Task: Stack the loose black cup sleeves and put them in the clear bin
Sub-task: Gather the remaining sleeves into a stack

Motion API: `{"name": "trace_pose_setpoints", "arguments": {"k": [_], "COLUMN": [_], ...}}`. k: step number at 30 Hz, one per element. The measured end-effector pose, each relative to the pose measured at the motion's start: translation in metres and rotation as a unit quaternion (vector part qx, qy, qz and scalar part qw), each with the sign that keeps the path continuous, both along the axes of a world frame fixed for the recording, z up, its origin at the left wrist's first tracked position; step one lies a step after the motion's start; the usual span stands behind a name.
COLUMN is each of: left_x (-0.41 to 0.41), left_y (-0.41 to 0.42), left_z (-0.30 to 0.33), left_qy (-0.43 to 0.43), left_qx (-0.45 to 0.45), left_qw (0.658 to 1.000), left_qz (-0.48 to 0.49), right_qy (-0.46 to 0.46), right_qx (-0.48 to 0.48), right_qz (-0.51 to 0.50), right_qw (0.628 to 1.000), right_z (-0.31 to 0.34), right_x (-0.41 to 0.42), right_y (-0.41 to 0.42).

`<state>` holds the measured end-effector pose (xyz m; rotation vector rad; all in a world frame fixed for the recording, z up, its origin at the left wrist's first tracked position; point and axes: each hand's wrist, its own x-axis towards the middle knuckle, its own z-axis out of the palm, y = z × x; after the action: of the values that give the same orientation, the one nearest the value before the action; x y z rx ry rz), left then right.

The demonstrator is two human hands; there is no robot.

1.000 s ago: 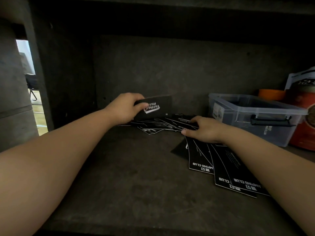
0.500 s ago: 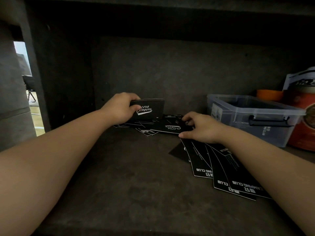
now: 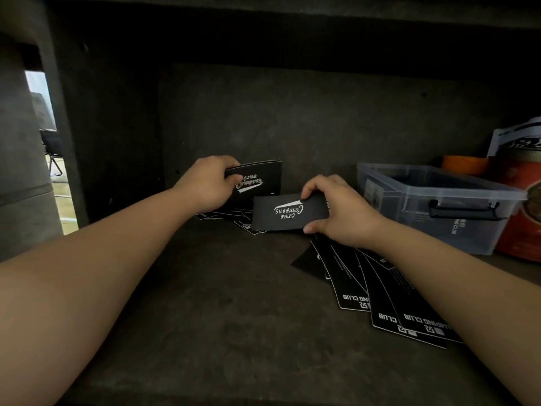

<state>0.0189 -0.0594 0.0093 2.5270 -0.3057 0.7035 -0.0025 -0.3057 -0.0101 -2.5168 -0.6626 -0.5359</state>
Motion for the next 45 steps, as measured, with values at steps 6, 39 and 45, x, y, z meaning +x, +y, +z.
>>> {"name": "trace_pose_setpoints", "arguments": {"k": [6,39,45], "left_x": [-0.007,-0.012,-0.004], "left_y": [-0.018,-0.025,-0.013], "left_z": [-0.003,-0.004,0.000], "left_qy": [0.063,0.127,-0.008], "left_qx": [0.033,0.048,-0.041], "left_qw": [0.989,0.968,0.994], "left_qz": [-0.126,-0.210,-0.098], "right_qy": [0.014,0.052,0.076], "right_qx": [0.002,0.027,-0.039], "right_qz": [0.023,-0.088,-0.176], "right_qw": [1.000,0.994,0.981], "right_z": [-0.001,0.004,0.016], "right_x": [-0.003,-0.004,-0.004], "right_y": [0.004,0.002,-0.012]}}
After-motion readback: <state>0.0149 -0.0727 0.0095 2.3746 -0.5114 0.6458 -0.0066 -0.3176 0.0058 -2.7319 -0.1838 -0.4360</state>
